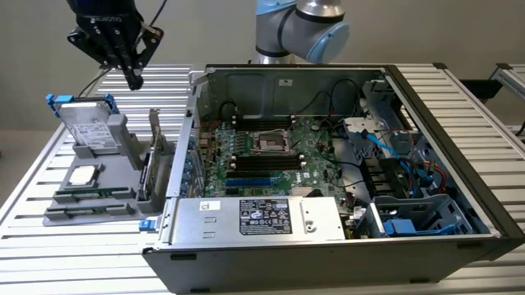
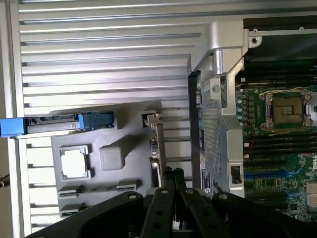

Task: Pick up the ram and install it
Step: 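Reach for the ram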

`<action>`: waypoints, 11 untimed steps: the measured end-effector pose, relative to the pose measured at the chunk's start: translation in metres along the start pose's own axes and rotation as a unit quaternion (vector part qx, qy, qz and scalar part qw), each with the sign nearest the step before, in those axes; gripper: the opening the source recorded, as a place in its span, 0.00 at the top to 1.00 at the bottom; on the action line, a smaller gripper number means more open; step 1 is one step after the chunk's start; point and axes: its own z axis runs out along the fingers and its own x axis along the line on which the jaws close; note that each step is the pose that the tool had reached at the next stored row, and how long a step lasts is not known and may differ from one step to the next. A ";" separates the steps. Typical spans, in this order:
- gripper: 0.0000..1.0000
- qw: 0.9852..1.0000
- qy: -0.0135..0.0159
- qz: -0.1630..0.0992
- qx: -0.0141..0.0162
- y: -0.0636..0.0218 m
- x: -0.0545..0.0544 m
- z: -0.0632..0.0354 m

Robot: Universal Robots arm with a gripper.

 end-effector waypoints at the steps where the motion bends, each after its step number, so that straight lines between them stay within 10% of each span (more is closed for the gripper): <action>1: 0.90 1.000 0.000 0.000 0.000 -0.0003 0.004 0.0000; 11: 0.90 1.000 0.003 0.000 -0.003 -0.0038 0.050 0.0016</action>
